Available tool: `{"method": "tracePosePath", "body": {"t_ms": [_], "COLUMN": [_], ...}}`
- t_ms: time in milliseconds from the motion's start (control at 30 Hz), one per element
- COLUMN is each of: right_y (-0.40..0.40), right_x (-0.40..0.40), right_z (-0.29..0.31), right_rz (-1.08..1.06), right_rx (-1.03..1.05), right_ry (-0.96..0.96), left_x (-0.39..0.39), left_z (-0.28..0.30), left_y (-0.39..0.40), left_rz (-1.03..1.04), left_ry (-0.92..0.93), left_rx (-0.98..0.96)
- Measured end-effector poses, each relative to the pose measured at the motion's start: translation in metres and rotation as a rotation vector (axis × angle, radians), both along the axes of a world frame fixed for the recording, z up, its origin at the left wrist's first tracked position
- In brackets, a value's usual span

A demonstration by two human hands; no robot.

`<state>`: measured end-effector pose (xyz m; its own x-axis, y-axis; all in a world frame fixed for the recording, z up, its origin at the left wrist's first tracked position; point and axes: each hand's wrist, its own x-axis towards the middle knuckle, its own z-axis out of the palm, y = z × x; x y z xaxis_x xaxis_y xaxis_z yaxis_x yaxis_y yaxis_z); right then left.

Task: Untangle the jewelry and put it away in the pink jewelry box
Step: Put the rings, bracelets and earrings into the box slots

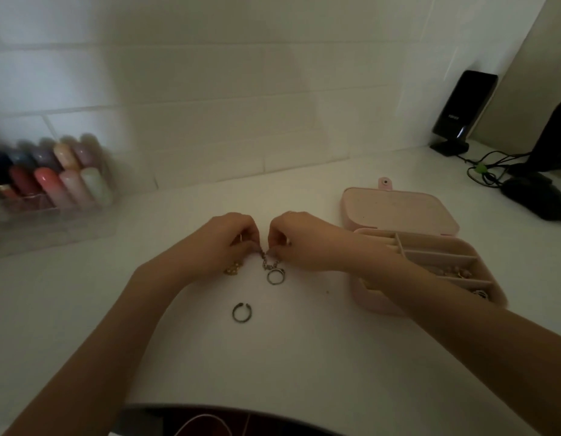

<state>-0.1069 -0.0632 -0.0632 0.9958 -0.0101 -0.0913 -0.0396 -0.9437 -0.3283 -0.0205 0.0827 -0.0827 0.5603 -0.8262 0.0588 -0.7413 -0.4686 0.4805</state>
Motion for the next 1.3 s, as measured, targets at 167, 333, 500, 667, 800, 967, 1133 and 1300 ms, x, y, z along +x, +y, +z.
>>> {"method": "tracePosePath", "body": {"t_ms": [167, 333, 500, 667, 800, 967, 1133, 1300], "right_y": [-0.006, -0.028, -0.070, -0.113, -0.141, -0.156, -0.154, -0.154], "right_x": [-0.013, -0.034, -0.070, -0.125, -0.165, -0.185, -0.179, -0.178], "right_z": [0.012, 0.023, 0.030, 0.034, 0.031, 0.013, 0.000, -0.005], "right_rz": [-0.201, -0.354, -0.367, -0.477, -0.466, -0.478, -0.448, -0.399], "right_rx": [0.681, 1.366, 1.447, 0.840, 0.643, 0.456, 0.228, 0.165], "right_ry": [-0.100, -0.142, -0.169, -0.265, -0.222, -0.297, -0.334, -0.297], "left_x": [-0.008, -0.029, -0.056, -0.090, -0.114, -0.135, -0.140, -0.139], "left_z": [0.010, 0.022, 0.033, 0.036, 0.032, 0.026, 0.027, 0.026], "left_y": [0.001, -0.023, -0.057, -0.092, -0.116, -0.136, -0.140, -0.136], "left_rz": [0.083, 0.173, 0.168, 0.149, 0.138, 0.052, -0.030, -0.065], "left_ry": [0.186, 0.775, 1.058, 0.455, 0.256, 0.140, -0.035, -0.064], "left_rx": [-0.242, -0.694, -0.878, -0.598, -0.437, -0.264, -0.138, -0.123]}}
